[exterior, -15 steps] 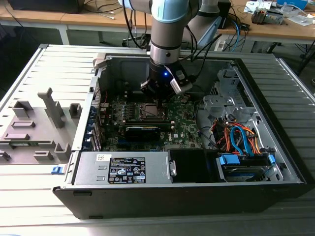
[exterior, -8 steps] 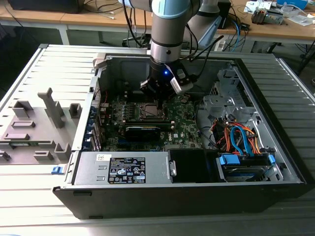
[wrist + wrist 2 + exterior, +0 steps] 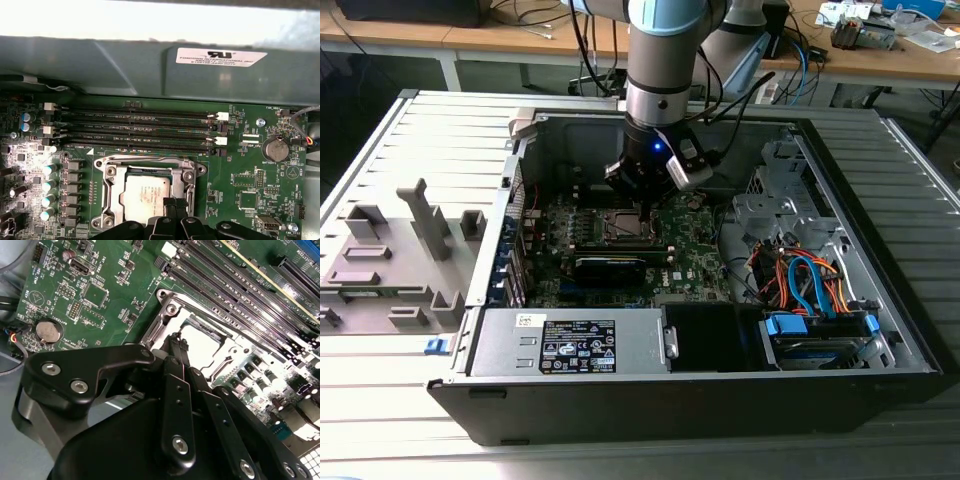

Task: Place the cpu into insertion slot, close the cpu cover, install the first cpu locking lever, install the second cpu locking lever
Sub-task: 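Install the second cpu locking lever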

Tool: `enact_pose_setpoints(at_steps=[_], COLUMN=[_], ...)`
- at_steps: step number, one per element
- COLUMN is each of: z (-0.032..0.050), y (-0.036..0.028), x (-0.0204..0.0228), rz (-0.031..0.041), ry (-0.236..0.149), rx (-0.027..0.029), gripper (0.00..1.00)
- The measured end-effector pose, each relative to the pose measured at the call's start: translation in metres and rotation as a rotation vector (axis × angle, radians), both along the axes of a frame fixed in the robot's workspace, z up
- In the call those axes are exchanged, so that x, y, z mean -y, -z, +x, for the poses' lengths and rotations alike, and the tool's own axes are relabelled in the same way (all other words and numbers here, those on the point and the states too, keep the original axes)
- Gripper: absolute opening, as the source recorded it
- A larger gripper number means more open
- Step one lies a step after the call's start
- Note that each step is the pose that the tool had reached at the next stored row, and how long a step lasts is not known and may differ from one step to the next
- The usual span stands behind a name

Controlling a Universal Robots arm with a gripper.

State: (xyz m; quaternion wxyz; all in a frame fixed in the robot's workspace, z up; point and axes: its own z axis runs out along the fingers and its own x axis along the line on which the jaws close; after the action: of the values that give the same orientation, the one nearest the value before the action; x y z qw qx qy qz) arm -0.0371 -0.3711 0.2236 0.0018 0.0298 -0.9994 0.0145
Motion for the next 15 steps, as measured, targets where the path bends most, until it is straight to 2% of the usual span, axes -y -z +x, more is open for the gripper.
enact_pose_setpoints(at_steps=[6, 10, 13, 14, 15], z=[0.0, 0.0005, 0.0023, 0.0024, 0.0024], y=[-0.0003, -0.0001, 0.0003, 0.0004, 0.0005], x=[0.0003, 0.007, 0.0162, 0.0191, 0.0235], rz=[-0.0003, -0.0001, 0.0016, 0.0036, 0.0089], ry=[0.0, 0.0, 0.0, 0.0, 0.0], rx=[-0.0001, 0.0, -0.0006, -0.0006, -0.0006], gripper=[0.11, 0.11, 0.11, 0.11, 0.11])
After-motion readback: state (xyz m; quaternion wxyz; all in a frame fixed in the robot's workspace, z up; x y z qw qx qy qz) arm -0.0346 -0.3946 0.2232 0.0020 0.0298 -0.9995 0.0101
